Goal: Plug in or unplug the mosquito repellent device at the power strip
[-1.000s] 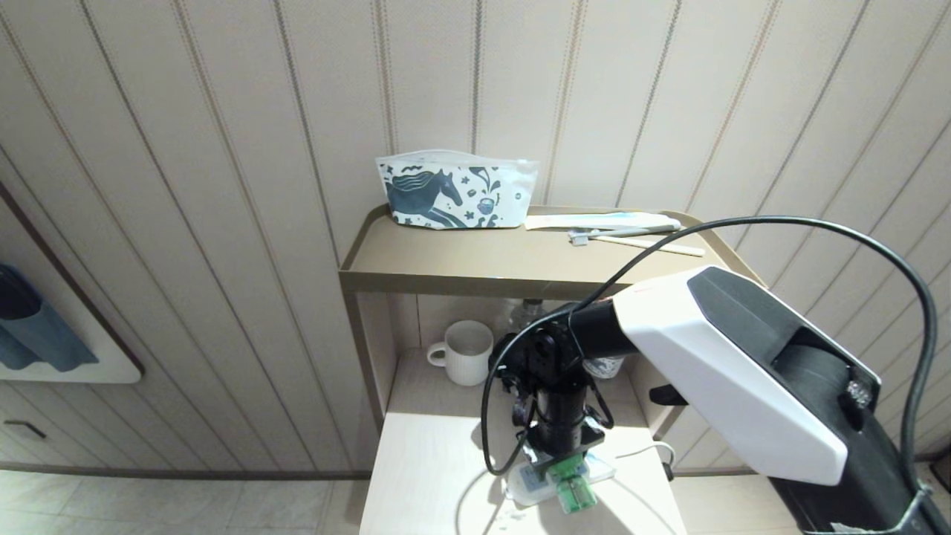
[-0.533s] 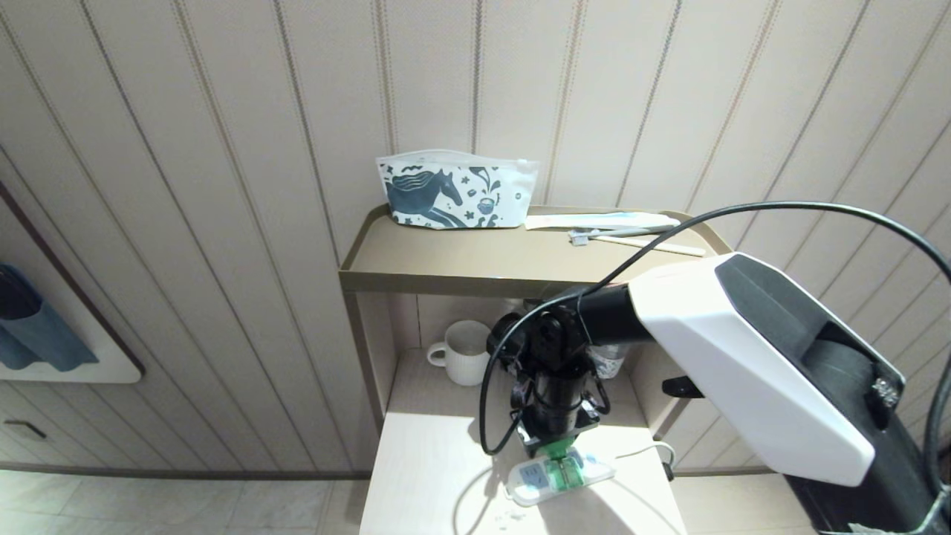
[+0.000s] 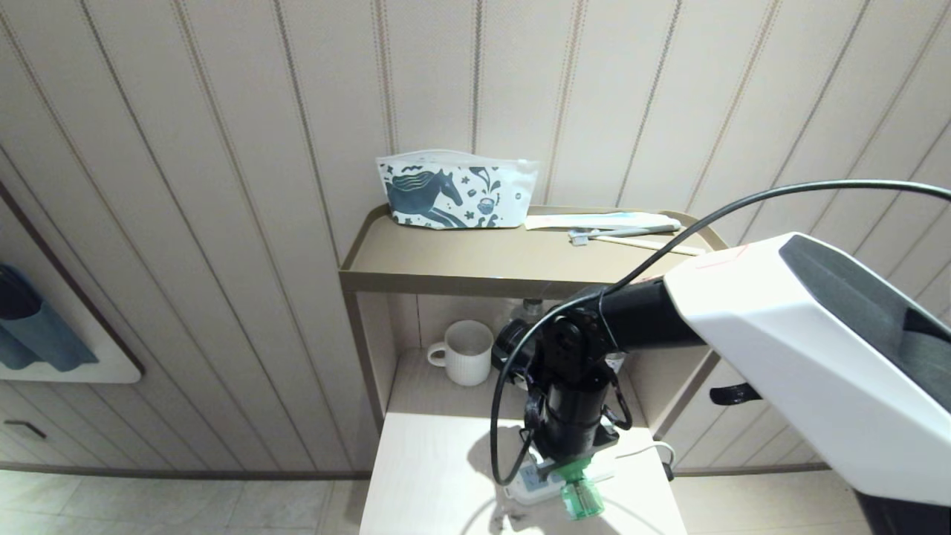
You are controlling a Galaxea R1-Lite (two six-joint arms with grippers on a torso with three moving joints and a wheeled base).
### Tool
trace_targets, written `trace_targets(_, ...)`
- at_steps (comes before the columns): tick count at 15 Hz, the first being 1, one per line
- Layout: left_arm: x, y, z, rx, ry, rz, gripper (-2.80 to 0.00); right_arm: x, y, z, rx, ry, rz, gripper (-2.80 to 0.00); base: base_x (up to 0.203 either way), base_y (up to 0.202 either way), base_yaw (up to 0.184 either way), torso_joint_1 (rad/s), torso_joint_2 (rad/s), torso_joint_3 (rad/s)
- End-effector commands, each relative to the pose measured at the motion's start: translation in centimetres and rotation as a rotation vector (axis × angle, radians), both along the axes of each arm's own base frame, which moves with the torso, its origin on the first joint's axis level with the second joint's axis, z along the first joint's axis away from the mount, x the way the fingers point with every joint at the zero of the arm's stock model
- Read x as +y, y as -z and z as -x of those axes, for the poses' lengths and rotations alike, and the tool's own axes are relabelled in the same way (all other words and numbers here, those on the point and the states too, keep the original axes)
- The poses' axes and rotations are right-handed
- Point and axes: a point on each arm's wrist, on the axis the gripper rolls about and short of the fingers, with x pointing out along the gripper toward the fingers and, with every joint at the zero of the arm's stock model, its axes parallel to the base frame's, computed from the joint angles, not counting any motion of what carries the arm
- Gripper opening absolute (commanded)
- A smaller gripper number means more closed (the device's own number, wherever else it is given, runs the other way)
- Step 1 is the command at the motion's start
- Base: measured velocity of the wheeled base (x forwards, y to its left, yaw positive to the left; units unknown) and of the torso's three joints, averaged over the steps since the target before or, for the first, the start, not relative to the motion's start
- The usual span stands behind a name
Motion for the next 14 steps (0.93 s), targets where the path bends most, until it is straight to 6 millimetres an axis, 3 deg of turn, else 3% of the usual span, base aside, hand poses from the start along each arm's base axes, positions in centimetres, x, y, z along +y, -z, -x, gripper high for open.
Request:
trace_targets(1, 0.0, 0.0, 0.0, 0.002, 0.0, 0.0, -2.8, -1.1, -2.3, 1.6, -0.029, -0.001, -0.023, -2.8, 0.0, 0.0, 0.0, 0.0, 0.0, 0.0)
trace_targets(6, 0.0, 0.0, 0.0, 0.002, 0.0, 0.0, -2.8, -2.6, -3.3, 4.2, -0.031, -0.038, -0.04, -2.8, 0.0, 0.0, 0.0, 0.0, 0.0, 0.0)
trace_targets(11, 0.0, 0.0, 0.0, 0.002, 0.0, 0.0, -2.8, -2.6, -2.4, 3.4, -0.035, -0.048, -0.042, -2.8, 0.0, 0.0, 0.0, 0.0, 0.0, 0.0)
trace_targets(14, 0.0, 0.0, 0.0, 0.001, 0.0, 0.0, -2.8, -1.3, -1.2, 2.6, -0.006, -0.059, -0.058, -2.8, 0.0, 0.0, 0.0, 0.0, 0.0, 0.0)
